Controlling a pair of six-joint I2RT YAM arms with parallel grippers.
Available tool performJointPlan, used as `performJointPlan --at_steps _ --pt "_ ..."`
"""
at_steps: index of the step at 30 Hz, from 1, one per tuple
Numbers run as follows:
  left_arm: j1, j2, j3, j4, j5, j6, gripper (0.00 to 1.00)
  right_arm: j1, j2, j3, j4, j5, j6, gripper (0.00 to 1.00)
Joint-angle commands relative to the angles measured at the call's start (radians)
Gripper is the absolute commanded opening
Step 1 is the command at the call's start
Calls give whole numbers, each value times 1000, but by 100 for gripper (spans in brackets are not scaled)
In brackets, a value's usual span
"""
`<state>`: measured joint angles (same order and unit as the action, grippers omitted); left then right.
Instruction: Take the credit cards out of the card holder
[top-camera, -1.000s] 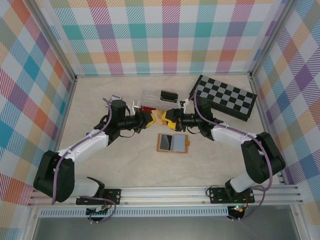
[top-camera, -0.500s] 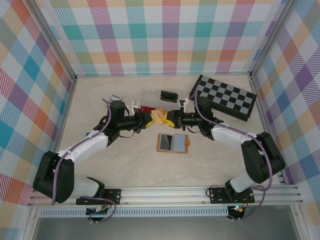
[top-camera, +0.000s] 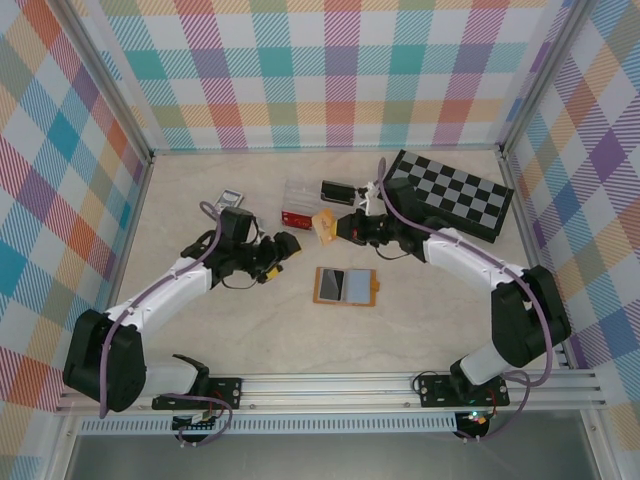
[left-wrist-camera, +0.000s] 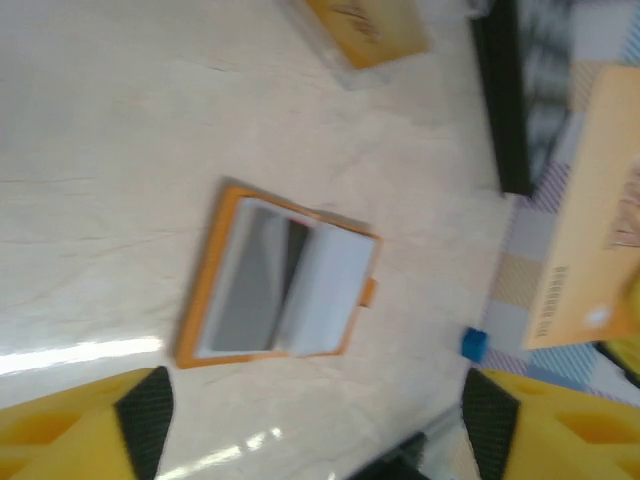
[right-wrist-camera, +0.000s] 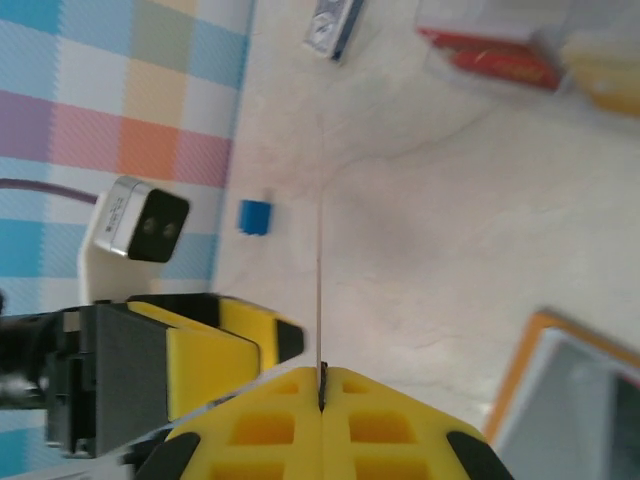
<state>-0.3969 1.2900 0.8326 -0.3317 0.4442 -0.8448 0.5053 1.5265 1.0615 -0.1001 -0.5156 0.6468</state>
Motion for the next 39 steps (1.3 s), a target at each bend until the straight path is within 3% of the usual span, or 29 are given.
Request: performJointPlan --at_steps 1,3,8,18,29,39 --pt "27 -33 17 -220 -166 123 85 -2 -8 83 -222 175 -384 0" --pt "33 -37 12 -249 -215 147 91 -2 3 101 -231 224 -500 0" --pt "42 -43 1 -265 -255 178 100 -2 47 160 -218 200 -808 0" --pt "44 -29 1 -286 -250 169 100 -1 235 324 -344 219 -1230 0" --pt "44 -17 -17 -247 -207 121 100 -3 437 550 -553 267 -1420 0" --pt "44 3 -11 -247 -189 132 100 -7 541 653 -597 331 -1488 0"
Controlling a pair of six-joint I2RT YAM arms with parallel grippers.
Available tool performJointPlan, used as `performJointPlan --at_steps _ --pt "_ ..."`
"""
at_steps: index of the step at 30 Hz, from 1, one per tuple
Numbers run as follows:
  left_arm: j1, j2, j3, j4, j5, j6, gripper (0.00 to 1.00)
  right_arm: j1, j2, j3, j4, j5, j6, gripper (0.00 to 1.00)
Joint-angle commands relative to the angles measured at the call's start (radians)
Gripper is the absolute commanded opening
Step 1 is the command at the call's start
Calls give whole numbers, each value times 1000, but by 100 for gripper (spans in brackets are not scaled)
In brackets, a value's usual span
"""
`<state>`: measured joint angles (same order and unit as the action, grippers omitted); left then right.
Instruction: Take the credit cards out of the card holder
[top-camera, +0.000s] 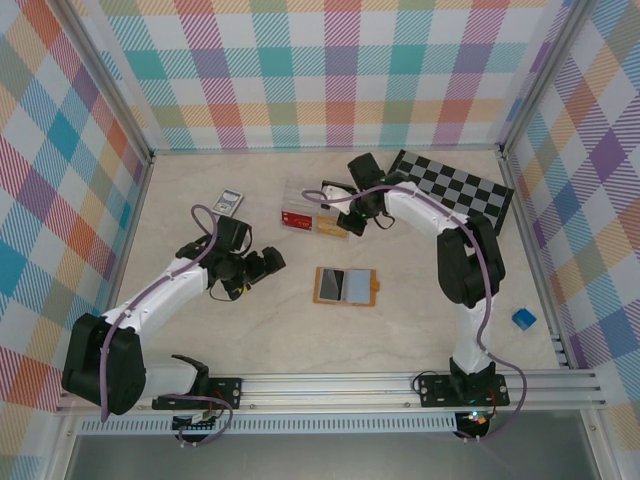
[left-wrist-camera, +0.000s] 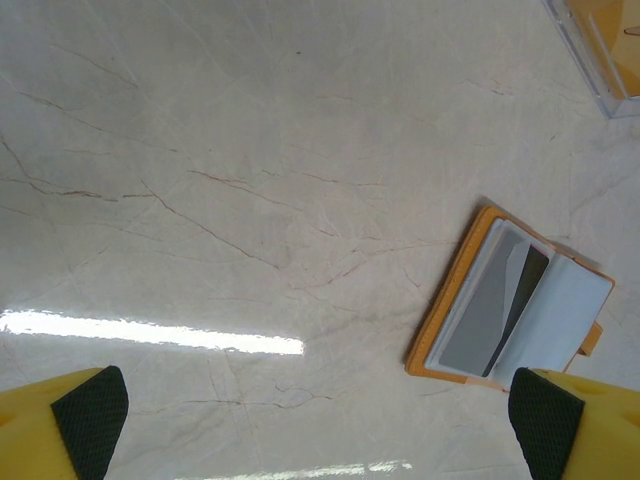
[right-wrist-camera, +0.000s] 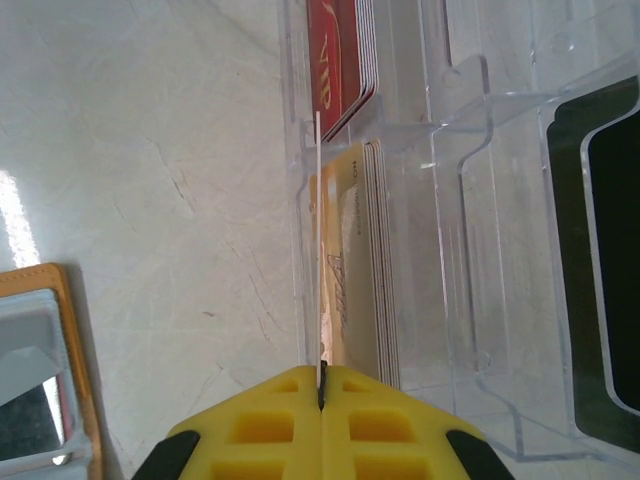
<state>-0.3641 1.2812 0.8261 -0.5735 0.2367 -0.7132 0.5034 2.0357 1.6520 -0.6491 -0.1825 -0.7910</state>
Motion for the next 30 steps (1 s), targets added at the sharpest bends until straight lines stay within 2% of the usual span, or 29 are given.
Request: performJointPlan --at_steps 1,7,22,30 --pt "11 14 -4 -3 21 3 100 -5 43 79 -57 0 -53 0" --pt "11 21 -9 7 27 7 100 -4 64 107 -65 -5 -58 1" --pt "11 55 5 18 57 26 100 -3 96 115 -61 39 -49 17" --pt "11 56 5 24 62 24 100 -3 21 86 -35 -15 15 18"
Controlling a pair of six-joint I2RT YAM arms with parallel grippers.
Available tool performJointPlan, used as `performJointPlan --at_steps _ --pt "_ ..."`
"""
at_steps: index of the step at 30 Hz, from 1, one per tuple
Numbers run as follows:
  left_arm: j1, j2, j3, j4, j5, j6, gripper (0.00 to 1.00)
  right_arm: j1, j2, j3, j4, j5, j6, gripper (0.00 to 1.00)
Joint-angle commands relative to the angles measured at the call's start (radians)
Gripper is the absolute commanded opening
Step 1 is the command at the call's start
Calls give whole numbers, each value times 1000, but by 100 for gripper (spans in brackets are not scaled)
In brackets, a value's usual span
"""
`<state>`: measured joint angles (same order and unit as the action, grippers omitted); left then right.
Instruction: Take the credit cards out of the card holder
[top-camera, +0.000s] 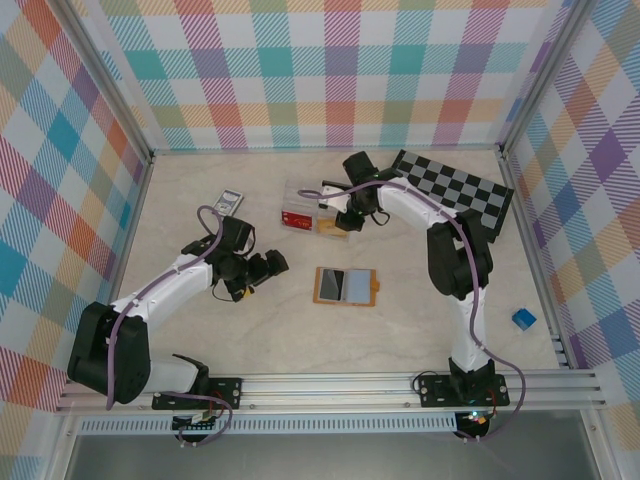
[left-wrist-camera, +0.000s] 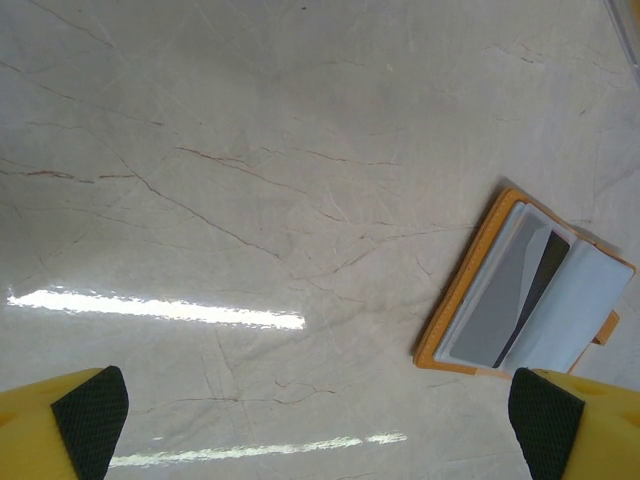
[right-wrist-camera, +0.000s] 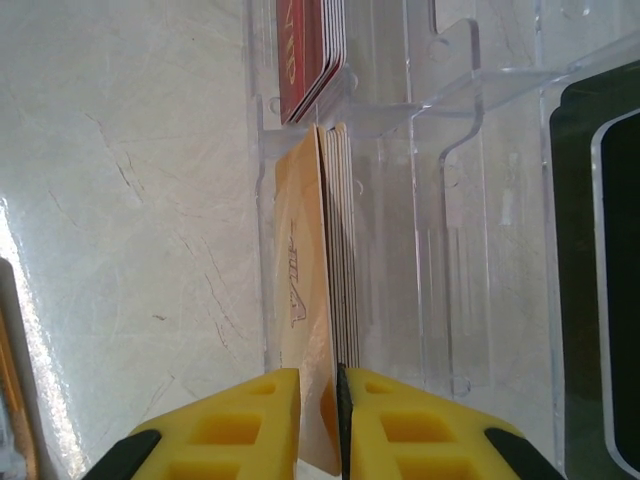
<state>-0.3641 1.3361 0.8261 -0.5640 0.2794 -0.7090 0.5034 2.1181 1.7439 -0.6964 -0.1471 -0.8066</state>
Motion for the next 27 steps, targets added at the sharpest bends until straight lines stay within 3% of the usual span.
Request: performJointPlan --at_steps 1,27 --pt "11 2 5 14 21 20 100 -4 -68 -12 18 -54 33 18" --pt "11 2 -2 17 37 28 100 -4 45 91 -98 -25 -28 22"
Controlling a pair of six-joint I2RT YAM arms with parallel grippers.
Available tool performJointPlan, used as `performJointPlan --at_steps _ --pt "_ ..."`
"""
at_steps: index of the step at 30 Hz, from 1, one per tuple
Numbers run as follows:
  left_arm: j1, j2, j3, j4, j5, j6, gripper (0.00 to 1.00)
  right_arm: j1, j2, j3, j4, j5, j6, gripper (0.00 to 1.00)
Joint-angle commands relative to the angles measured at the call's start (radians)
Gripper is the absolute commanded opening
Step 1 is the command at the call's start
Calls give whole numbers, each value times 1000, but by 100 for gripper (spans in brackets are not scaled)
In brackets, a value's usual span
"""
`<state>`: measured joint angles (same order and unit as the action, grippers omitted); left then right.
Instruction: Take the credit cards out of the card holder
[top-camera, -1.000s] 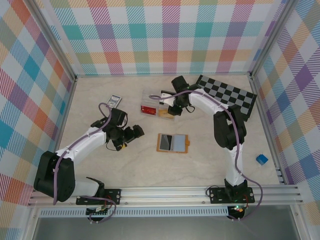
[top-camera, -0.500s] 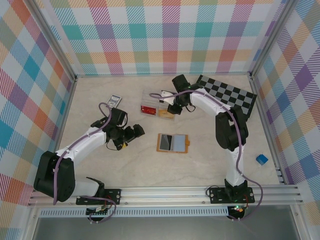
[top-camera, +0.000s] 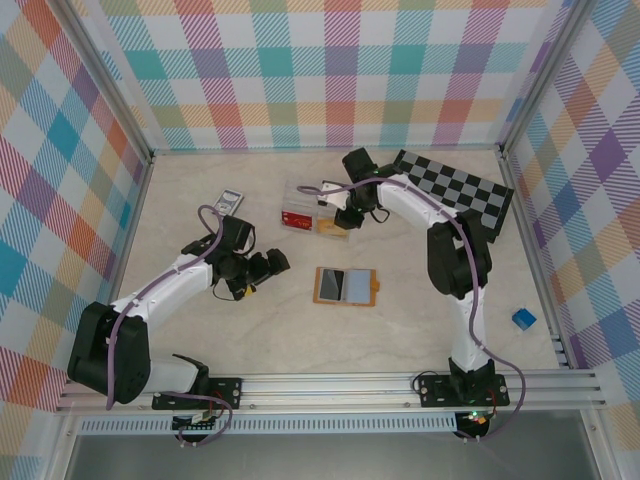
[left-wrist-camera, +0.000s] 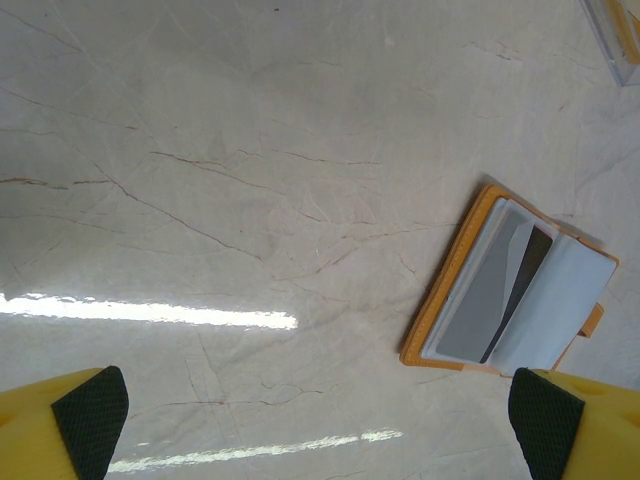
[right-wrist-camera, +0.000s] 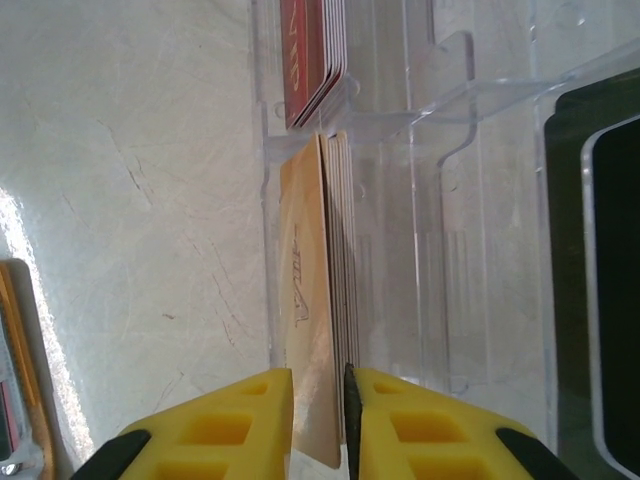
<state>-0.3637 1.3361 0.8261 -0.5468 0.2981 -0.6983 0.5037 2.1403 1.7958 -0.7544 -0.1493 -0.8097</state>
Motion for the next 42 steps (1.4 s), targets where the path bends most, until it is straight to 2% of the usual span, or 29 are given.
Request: performJointPlan --at_steps 1,9,25,32,42 --pt "11 2 -3 0 18 17 100 -4 25 42 -42 -24 -25 22" --pt "11 0 -7 1 18 23 100 -5 7 21 -24 -38 -45 8" --pt "11 0 -12 2 21 25 100 -5 -55 -72 81 -62 -21 2" --pt "11 0 -9 0 22 26 100 -5 -62 -96 107 -53 1 15" --pt "11 3 -2 7 31 17 100 -7 -167 -139 140 -51 91 27"
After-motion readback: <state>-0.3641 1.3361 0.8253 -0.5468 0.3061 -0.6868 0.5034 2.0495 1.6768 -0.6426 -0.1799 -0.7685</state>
